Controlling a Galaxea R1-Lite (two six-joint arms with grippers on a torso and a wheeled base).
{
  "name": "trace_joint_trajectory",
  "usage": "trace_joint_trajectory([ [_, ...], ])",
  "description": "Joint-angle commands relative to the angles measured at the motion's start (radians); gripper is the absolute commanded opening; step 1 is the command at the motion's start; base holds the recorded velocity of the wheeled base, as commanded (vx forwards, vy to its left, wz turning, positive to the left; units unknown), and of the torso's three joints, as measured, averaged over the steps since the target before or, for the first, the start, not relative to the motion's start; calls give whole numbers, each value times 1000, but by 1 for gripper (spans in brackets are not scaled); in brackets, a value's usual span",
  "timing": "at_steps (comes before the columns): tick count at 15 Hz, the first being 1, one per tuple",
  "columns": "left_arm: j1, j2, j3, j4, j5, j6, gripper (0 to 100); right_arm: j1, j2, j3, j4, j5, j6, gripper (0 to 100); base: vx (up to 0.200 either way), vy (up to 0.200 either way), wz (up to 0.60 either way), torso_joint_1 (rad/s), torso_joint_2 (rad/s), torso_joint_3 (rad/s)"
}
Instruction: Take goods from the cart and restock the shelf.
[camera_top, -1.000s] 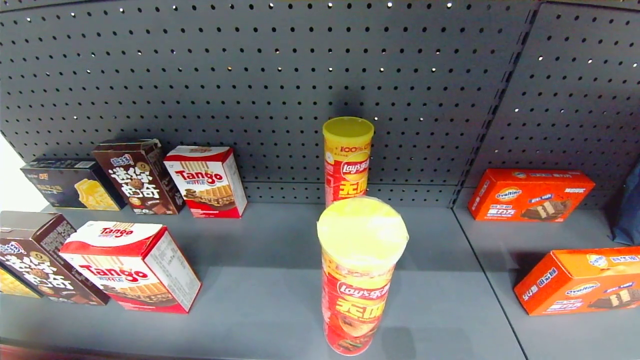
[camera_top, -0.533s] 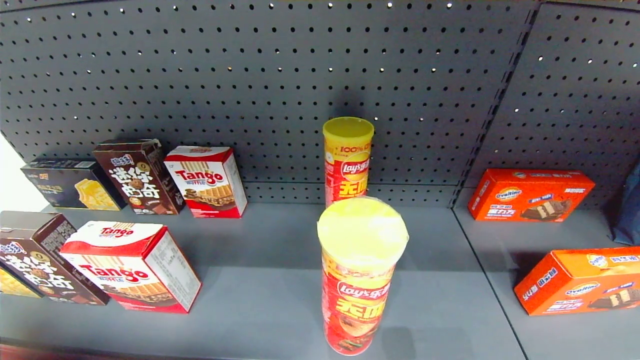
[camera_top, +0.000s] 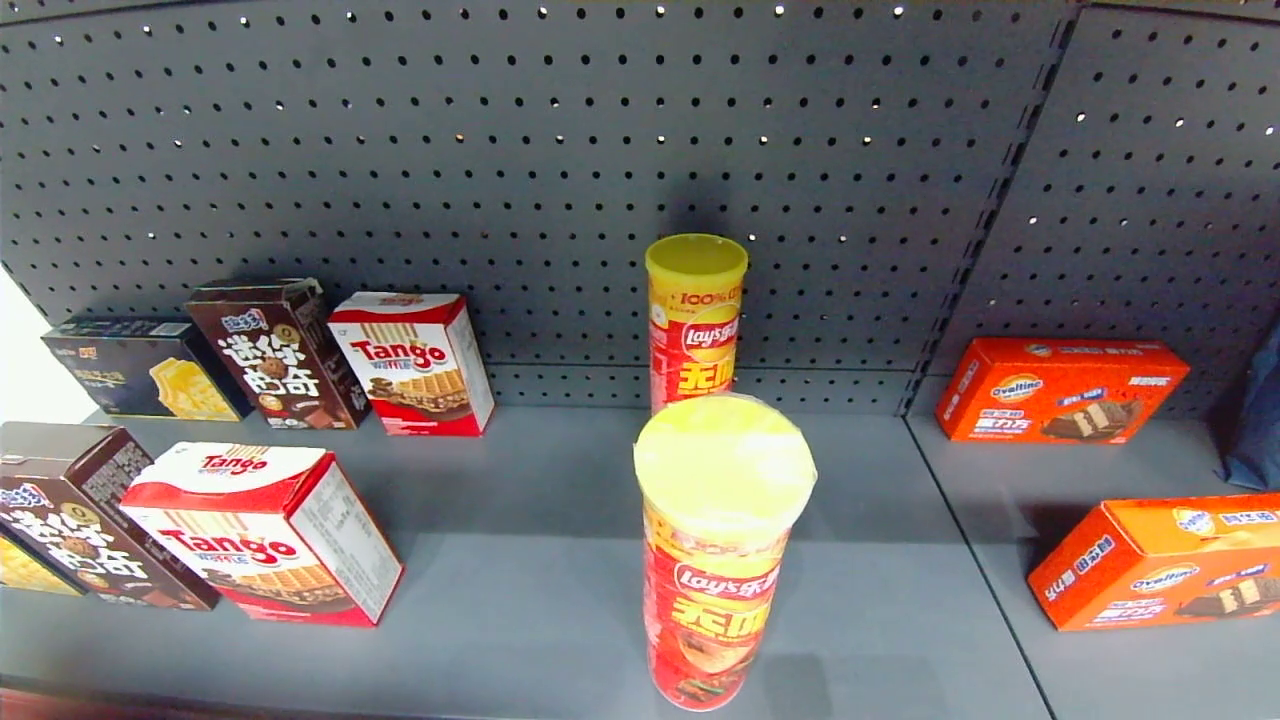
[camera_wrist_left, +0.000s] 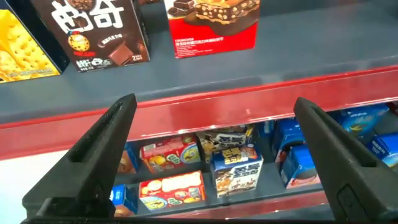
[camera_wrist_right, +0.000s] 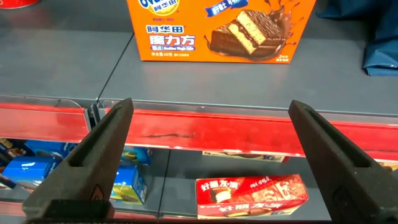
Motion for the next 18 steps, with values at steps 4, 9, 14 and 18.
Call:
trace_joint_trajectory([
  [4,0,1,0,-1,31,-12,100,0,1,0,-1,-59,28,100,0,0,0,0,0,0],
  [9,2,1,0,-2,79,-85,100,0,1,0,-1,-53,19,100,0,0,0,0,0,0],
  [14,2,1,0,-2,83,-85,100,0,1,0,-1,-53,18,100,0,0,0,0,0,0],
  [18,2,1,0,-2,82,-85,100,0,1,0,-1,-53,13,100,-50,0,0,-1,1,1],
])
